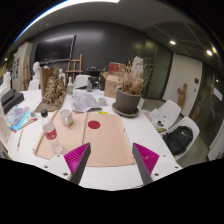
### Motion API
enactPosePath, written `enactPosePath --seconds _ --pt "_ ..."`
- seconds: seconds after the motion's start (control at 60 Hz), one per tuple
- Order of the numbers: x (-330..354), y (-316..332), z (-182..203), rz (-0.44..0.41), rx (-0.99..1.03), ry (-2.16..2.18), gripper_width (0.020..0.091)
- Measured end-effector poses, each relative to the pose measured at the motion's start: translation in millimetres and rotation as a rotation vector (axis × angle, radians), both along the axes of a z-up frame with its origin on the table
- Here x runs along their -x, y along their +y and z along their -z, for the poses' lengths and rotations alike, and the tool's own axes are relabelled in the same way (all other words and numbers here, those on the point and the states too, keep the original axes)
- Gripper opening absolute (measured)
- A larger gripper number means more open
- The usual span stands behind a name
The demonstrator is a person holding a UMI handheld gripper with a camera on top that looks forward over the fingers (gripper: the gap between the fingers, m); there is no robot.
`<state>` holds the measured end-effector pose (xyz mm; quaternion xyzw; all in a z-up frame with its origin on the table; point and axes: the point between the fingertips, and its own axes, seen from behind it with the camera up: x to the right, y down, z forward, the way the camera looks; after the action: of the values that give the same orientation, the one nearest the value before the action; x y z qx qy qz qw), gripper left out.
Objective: Pour water
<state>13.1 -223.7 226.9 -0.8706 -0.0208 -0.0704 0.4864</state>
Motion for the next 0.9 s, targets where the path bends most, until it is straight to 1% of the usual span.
enactPosePath --seconds 0.067,0.15,0.167,0.333,0.467,0.533,0.65,0.683,0.717,0.767,0.8,0.833,0.85,0.883,0.9 --pt "16.2 -0.4 9.1 -0.026 0.0 0.024 0.086" --pt "50.4 1.1 30.6 -0.064 -0.003 0.047 0.0859" --pt "53.6 0.7 29.6 -0.077 0.0 0.053 0.0857" --pt "145.9 7.7 87.4 -0.187 -0.007 0.098 0.0856" --pt "211.3 34.9 121.7 -0.257 -0.053 0.122 0.0858" --pt "236.8 56.4 132.0 -0.268 -0.091 0.146 0.0859" --pt "262.8 94.5 148.7 -0.238 -0.138 0.168 0.0855" --pt "267.1 105.2 152.7 -0.229 -0.149 0.167 0.0843" --pt "270.3 114.3 155.0 -0.22 -0.16 0.167 0.0814" --pt "270.2 126.4 155.8 -0.198 -0.183 0.162 0.0716" --pt "270.2 132.8 157.2 -0.19 -0.192 0.155 0.0622" --pt "269.6 137.3 159.0 -0.183 -0.195 0.148 0.0488" --pt "269.5 139.2 159.7 -0.182 -0.196 0.145 0.0453" --pt "269.8 141.9 158.5 -0.181 -0.202 0.143 0.0452" --pt "270.4 143.1 158.2 -0.183 -0.203 0.142 0.0432"
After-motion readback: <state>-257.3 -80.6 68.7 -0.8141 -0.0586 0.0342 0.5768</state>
